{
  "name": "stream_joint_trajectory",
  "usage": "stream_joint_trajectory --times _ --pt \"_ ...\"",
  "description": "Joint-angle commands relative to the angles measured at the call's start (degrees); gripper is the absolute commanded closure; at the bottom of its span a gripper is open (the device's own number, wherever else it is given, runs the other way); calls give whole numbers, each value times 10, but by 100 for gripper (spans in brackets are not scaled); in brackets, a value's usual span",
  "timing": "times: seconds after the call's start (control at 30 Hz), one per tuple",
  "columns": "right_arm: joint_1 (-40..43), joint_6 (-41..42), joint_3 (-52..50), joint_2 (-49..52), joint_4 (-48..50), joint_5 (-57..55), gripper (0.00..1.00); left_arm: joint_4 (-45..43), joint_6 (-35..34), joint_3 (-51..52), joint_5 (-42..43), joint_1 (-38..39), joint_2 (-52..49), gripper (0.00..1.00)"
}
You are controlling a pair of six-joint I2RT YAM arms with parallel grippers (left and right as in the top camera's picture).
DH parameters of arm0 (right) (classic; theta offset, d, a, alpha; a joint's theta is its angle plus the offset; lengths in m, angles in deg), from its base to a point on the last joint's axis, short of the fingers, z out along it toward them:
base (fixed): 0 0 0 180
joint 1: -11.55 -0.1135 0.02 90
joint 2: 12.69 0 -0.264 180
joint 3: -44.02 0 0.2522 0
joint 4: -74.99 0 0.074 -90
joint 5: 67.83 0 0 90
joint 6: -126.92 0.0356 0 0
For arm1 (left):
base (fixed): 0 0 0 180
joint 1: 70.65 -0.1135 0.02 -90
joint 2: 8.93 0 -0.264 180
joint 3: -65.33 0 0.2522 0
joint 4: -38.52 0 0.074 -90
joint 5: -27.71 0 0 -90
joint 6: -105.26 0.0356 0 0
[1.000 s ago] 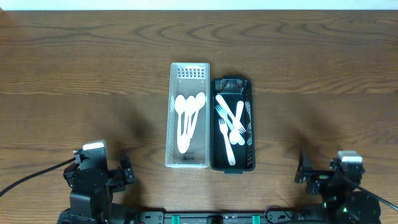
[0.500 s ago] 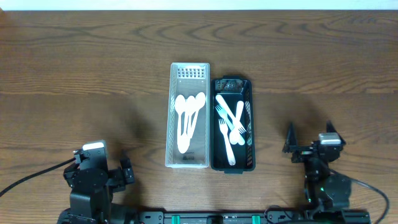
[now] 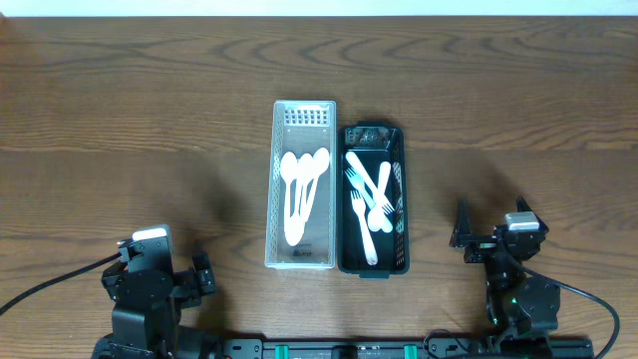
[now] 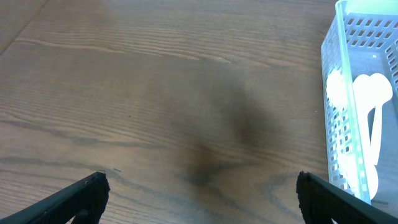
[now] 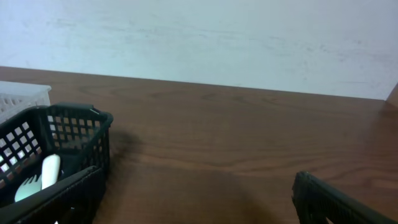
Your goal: Pack container
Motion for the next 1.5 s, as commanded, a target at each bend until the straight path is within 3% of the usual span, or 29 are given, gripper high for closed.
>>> stream_joint_trajectory --times 0.0,0.67,0.97,1.1,1.47 --pt "-5 -10 -2 -5 -1 5 1 0 10 3 -7 2 1 2" --pt "-5 -11 -2 -5 -1 5 1 0 10 3 -7 -2 3 2" --pt "-5 -10 -2 -5 -1 5 1 -4 12 19 37 -109 99 2" --pt "-5 -11 -2 -5 -1 5 1 -92 39 69 56 -111 143 2" --pt "-5 -10 -2 -5 -1 5 1 -517 70 313 103 -111 167 2"
